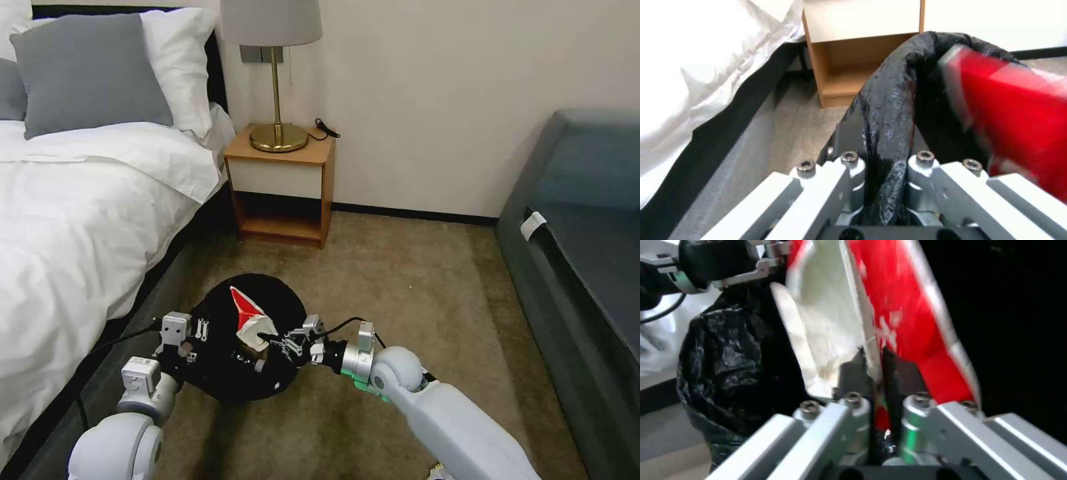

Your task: Pick up the trash bin, then pick up the garbage on the floor and place it into the trash bin.

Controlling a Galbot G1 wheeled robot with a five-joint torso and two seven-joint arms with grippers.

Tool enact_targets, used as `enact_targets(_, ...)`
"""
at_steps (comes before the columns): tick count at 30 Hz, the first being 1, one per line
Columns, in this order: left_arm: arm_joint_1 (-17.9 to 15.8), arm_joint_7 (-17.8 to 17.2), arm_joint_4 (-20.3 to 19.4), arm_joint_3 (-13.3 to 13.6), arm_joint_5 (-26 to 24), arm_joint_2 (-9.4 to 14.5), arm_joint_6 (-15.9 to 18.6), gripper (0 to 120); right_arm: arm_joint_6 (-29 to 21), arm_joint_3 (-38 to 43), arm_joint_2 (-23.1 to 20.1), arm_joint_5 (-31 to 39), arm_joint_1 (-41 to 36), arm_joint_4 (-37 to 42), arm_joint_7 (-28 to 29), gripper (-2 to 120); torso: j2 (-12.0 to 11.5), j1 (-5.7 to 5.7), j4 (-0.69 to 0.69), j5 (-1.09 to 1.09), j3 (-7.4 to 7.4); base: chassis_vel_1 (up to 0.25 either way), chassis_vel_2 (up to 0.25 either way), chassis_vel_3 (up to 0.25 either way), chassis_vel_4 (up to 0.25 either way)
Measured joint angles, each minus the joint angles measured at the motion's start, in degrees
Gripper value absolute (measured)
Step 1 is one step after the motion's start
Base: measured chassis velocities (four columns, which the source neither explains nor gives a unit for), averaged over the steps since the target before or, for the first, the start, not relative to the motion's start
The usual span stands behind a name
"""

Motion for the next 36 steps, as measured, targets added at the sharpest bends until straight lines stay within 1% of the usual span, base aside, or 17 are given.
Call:
enact_targets(1,-0.03,0.02,0.15,0.00,-0.01,-0.04,-0.03,6,0.07,0.00,-0.04,-0.21,0.00,0.00,0.10,15,0.00,0.00,0.00,0.00,0.00,0.000,0.000,0.000,0.000)
enact_targets(3,-0.11,0.03,0.39,-0.01,-0.02,-0.12,-0.07,6,0.26,0.00,-0.16,-0.87,-0.01,0.00,0.23,23,0.00,0.00,0.00,0.00,0.00,0.000,0.000,0.000,0.000)
enact_targets(4,-0.11,0.03,0.39,-0.01,-0.02,-0.12,-0.07,6,0.26,0.00,-0.16,-0.87,-0.01,0.00,0.23,23,0.00,0.00,0.00,0.00,0.00,0.000,0.000,0.000,0.000)
enact_targets(7,-0.19,0.01,0.62,-0.10,-0.09,-0.08,-0.15,6,0.61,0.15,-0.61,-1.77,-0.37,0.38,0.42,38,0.00,0.00,0.00,0.00,0.00,0.000,0.000,0.000,0.000)
enact_targets(8,-0.19,0.01,0.62,-0.10,-0.09,-0.08,-0.15,6,0.61,0.15,-0.61,-1.77,-0.37,0.38,0.42,38,0.00,0.00,0.00,0.00,0.00,0.000,0.000,0.000,0.000)
enact_targets(10,-0.27,-0.08,0.88,-0.21,-0.11,0.11,-0.18,6,0.72,0.40,-0.91,-2.09,-0.61,0.77,0.70,47,0.00,0.00,0.00,0.01,0.00,0.000,0.000,0.000,0.000)
enact_targets(11,-0.27,-0.08,0.88,-0.21,-0.11,0.11,-0.18,6,0.72,0.40,-0.91,-2.09,-0.61,0.77,0.70,47,0.00,0.00,0.00,0.01,0.00,0.000,0.000,0.000,0.000)
enact_targets(13,-0.53,-0.22,1.39,-0.51,-0.14,0.62,-0.18,6,1.04,0.67,-2.44,-3.00,-0.72,1.08,0.97,58,0.00,0.00,0.00,0.01,0.00,0.000,0.000,0.000,0.000)
enact_targets(14,-0.60,-0.24,1.49,-0.61,-0.18,0.78,-0.18,6,1.12,0.74,-3.14,-3.23,-0.67,1.08,1.04,62,0.00,0.00,0.00,0.00,0.00,0.000,0.000,0.000,0.000)
enact_targets(15,-0.60,-0.24,1.49,-0.61,-0.18,0.78,-0.18,6,1.12,0.74,-3.14,-3.23,-0.67,1.08,1.04,62,0.00,0.00,0.00,0.00,0.00,0.000,0.000,0.000,0.000)
enact_targets(18,-0.91,-0.29,2.21,-0.99,-0.59,1.74,-0.18,6,1.69,1.34,-6.19,-4.50,-0.18,0.51,2.16,79,0.00,0.00,-0.01,0.00,0.00,0.000,0.000,0.000,0.000)
enact_targets(19,-0.91,-0.29,2.21,-0.99,-0.59,1.74,-0.18,6,1.69,1.34,-6.19,-4.50,-0.18,0.51,2.16,79,0.00,0.00,-0.01,0.00,0.00,0.000,0.000,0.000,0.000)
enact_targets(22,-1.19,-0.33,2.86,-1.10,-0.82,2.24,-0.18,6,1.70,2.25,-9.71,-5.10,-0.23,0.70,4.51,92,0.00,0.00,0.00,0.01,0.00,0.000,0.000,0.000,0.000)
enact_targets(23,-1.19,-0.33,2.86,-1.10,-0.82,2.24,-0.18,6,1.70,2.25,-9.71,-5.10,-0.23,0.70,4.51,92,0.00,0.00,0.00,0.01,0.00,0.000,0.000,0.000,0.000)
enact_targets(25,-1.45,-0.33,3.28,-1.02,-0.84,2.40,-0.17,6,1.44,3.18,-11.82,-5.46,-0.57,1.18,6.24,99,0.00,0.00,-0.01,0.02,0.00,0.000,0.000,0.000,0.000)
enact_targets(29,-1.66,-0.35,4.04,-0.69,-0.79,2.42,-0.17,6,1.20,4.66,-14.09,-6.28,-1.57,0.87,7.82,100,0.00,0.00,-0.01,0.01,0.00,0.000,0.000,0.000,0.000)
enact_targets(36,-1.65,-0.37,4.56,-0.51,-0.77,3.08,-0.19,6,1.76,7.45,-17.37,-8.81,-4.65,-0.86,8.18,100,0.00,0.00,0.00,0.02,0.00,0.000,0.000,0.000,0.000)
